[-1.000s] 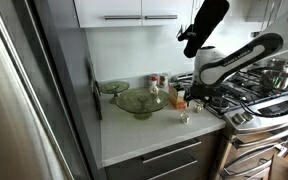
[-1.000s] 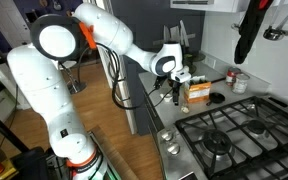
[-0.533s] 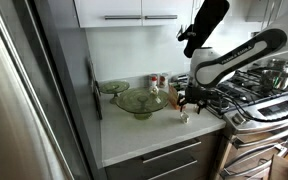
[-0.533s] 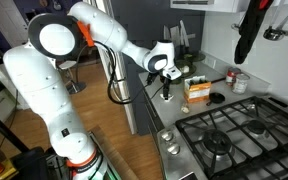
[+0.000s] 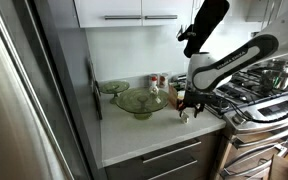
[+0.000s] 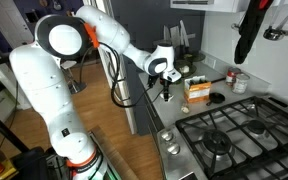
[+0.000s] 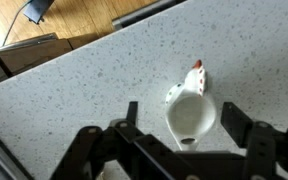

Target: Lift the lid off the small tea pot and put it on the kitchen counter, pick up the small tea pot and put it on the tray, pick up the lid and put it back on the small teapot

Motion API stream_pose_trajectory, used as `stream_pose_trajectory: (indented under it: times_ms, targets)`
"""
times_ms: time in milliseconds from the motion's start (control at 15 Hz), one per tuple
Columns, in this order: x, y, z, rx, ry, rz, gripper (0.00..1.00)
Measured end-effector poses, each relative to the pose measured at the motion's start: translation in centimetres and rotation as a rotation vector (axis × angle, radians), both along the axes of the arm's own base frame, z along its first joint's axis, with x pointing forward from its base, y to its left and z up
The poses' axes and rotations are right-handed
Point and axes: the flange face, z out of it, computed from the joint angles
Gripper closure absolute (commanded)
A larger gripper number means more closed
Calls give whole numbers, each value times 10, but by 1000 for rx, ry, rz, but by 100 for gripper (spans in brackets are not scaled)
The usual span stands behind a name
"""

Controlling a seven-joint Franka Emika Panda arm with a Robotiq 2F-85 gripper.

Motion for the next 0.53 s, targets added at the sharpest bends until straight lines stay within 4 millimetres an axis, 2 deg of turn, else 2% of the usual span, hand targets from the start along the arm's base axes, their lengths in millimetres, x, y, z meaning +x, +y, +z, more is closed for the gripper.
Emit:
stream_pose_trajectory:
  times_ms: [133,267,333,533]
  targets:
    - [2,0,-5,-3,-5,22,9]
    - [4,1,-7,-5,-12,42,22]
    - [5,1,-8,-7,-17,50,36]
    - [8,2,-10,-10,-28,67,60]
